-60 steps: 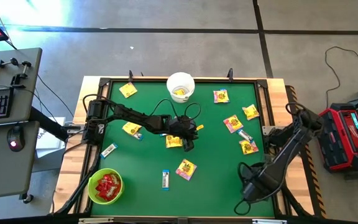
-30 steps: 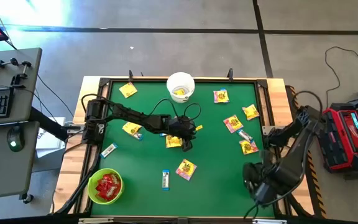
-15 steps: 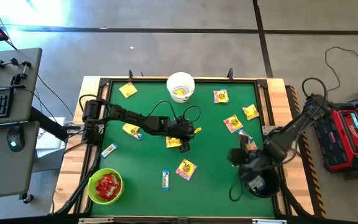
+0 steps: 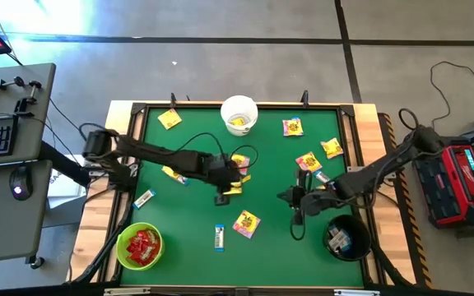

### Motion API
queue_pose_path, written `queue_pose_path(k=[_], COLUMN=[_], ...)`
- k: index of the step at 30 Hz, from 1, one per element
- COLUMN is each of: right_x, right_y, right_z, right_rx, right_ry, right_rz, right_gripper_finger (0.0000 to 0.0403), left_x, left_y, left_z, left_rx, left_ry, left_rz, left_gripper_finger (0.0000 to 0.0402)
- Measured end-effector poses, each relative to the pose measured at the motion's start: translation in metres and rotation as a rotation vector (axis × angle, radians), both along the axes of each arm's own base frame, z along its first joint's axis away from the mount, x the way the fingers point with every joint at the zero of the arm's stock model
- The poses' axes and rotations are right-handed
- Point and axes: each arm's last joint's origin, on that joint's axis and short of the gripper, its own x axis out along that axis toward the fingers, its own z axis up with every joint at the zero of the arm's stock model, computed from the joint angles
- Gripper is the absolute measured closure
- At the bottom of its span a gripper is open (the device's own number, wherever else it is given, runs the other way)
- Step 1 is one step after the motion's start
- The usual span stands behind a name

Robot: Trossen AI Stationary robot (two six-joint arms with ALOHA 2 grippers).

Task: Sort candy by brand, put in halloween buckets
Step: Put the white candy into the black bucket

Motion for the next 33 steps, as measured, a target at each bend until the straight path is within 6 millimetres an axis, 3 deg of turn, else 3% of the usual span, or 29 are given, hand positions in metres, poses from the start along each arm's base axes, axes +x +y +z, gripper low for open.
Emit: queue_pose_path(k=[8,11,16,20,25,33], right_x=[0.005,0.006,0.006,0.006,0.006,0.007], right_y=[-0.013,-0.013,-0.011,-0.008,-0.008,-0.009], right_z=[-0.001,-0.001,0.000,0.001,0.001,0.001], right_rx=[-0.025,-0.024,0.006,0.010,0.007,0.000], right_ry=[-0.001,0.002,0.001,-0.012,-0.018,-0.027], right_rz=[-0.032,-0.017,0.017,0.031,0.013,-0.006], right_gripper_finger=[0.0402,0.0402,0.0402,0.0390,0.0338,0.0280], left_x=[-0.039,-0.048,-0.057,-0.058,-0.060,-0.061], left_y=[-0.011,-0.014,-0.014,-0.003,0.016,0.040], left_z=[0.015,0.009,-0.016,-0.032,-0.043,-0.044], left_rx=[0.068,0.152,0.143,0.073,0.048,0.073], left_ry=[0.214,0.275,0.284,0.238,0.218,0.214], left_rz=[0.107,0.134,0.092,0.116,0.183,0.265], left_gripper_finger=[0.0316,0.0316,0.0315,0.0298,0.0250,0.0190])
